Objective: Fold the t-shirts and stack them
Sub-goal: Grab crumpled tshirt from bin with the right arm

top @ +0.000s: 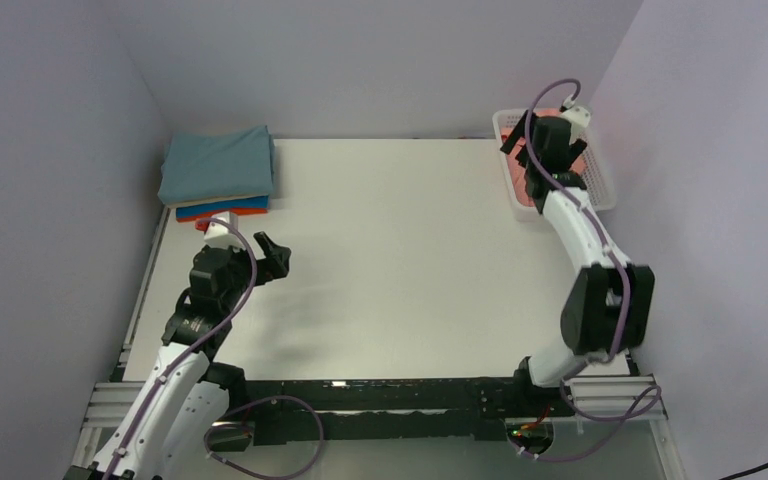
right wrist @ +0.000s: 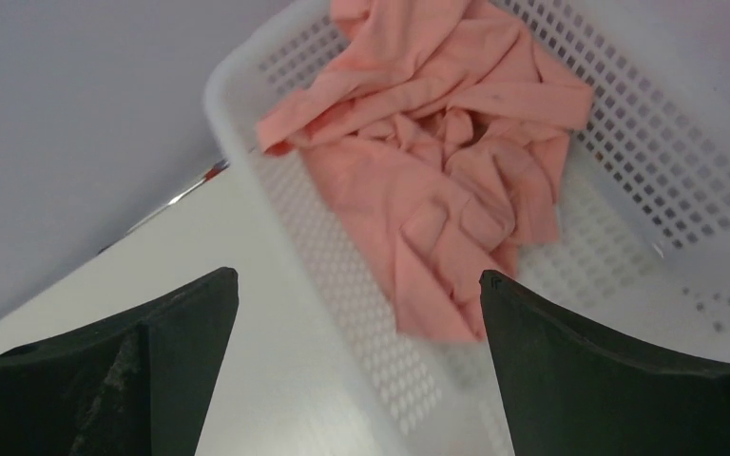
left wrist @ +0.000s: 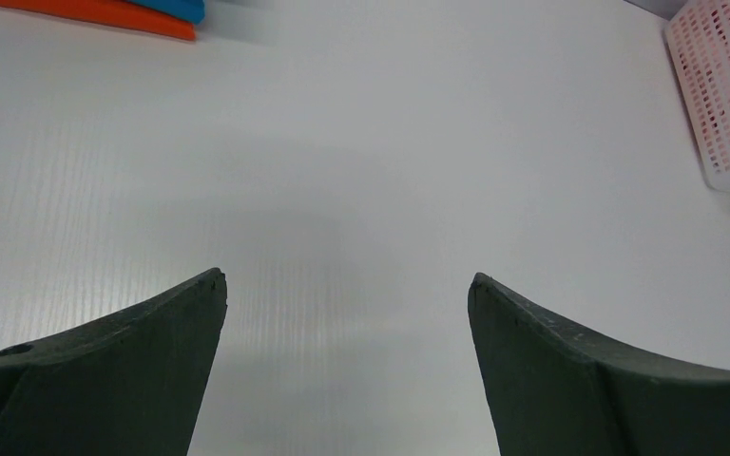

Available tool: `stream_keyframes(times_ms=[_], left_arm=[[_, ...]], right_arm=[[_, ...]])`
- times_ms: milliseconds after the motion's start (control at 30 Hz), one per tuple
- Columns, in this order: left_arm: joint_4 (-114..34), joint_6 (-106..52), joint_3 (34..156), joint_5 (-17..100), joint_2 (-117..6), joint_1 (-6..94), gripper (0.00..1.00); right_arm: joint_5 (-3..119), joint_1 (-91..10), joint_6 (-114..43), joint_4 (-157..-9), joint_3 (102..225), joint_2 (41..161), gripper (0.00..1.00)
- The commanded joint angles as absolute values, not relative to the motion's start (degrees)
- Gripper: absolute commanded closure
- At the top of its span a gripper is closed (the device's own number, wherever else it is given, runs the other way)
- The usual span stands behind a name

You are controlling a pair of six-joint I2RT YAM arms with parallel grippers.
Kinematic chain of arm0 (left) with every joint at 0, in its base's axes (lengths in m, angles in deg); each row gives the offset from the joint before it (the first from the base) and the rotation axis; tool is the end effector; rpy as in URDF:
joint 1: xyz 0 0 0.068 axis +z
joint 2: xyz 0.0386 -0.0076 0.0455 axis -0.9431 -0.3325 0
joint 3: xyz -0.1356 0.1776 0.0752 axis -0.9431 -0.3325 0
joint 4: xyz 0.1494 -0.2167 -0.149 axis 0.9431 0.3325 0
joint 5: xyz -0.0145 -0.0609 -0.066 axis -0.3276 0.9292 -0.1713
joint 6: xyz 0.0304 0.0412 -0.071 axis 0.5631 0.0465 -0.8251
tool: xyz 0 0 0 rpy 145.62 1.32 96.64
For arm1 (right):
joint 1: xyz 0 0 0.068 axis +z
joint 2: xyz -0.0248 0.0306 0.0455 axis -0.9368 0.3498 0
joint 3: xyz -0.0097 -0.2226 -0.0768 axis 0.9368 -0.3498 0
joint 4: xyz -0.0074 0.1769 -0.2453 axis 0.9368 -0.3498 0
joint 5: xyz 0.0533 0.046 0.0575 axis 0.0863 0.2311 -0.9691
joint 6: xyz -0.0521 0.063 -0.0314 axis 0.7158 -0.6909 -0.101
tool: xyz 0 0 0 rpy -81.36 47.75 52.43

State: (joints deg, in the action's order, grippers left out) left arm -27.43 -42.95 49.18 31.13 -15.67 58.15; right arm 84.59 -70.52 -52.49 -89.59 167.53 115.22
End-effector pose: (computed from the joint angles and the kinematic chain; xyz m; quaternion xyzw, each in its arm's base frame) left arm 0.2671 -0.0562 0.2095 -0.1179 0.8065 -0.1851 0.5490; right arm 0.4700 -0.0330 0.2594 0.2634 0.7846 -0.0264 0.5606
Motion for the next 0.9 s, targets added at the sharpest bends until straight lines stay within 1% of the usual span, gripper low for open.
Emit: stream_keyframes(times_ms=[0, 100, 233, 300, 400, 467, 500, 600, 633, 667, 867], left_arm=[[-30.7, -41.4, 51.1, 30.3, -15.9, 58.1, 0.01], [-29.5, -41.1, 51.8, 29.0, -17.2, 58.1, 0.01], [-29.8, -41.0, 51.9, 28.5, -18.8, 58.2, 0.01], [-29.5, -40.7, 52.3, 28.6, -19.6, 58.2, 0.01], [-30.1, -40.8, 51.9, 28.1, -20.4, 58.2, 0.01], [-30.7, -41.0, 51.7, 28.2, -20.8, 58.2, 0.01], [-30.6, -40.9, 52.0, 28.4, -21.1, 58.2, 0.01], [-29.1, -40.9, 52.9, 28.3, -21.5, 58.2, 0.01], [-28.8, -40.9, 52.9, 28.1, -21.3, 58.2, 0.01], [-28.7, -41.0, 52.8, 28.0, -21.0, 58.2, 0.01], [-28.1, -41.8, 52.6, 28.4, -18.5, 58.2, 0.01]], right_arm=[[81.7, -75.6, -53.4, -98.7, 184.2, 131.2, 0.0], [80.6, -76.9, -52.5, -100.1, 196.0, 143.2, 0.0], [83.5, -77.8, -50.8, -99.6, 205.2, 154.5, 0.03], [83.2, -78.6, -50.0, -98.8, 207.9, 158.3, 0.04], [76.0, -78.9, -47.8, -97.6, 209.9, 162.1, 0.11], [70.4, -78.9, -46.2, -98.0, 210.3, 163.3, 0.18], [68.7, -78.9, -45.5, -98.0, 210.2, 163.5, 0.25], [70.1, -78.9, -45.5, -99.0, 210.4, 163.6, 0.73], [71.1, -79.0, -45.6, -99.4, 210.6, 163.0, 0.88], [71.9, -79.0, -46.0, -99.6, 210.7, 162.1, 1.0], [73.8, -78.8, -48.9, -96.6, 203.7, 146.9, 1.0]])
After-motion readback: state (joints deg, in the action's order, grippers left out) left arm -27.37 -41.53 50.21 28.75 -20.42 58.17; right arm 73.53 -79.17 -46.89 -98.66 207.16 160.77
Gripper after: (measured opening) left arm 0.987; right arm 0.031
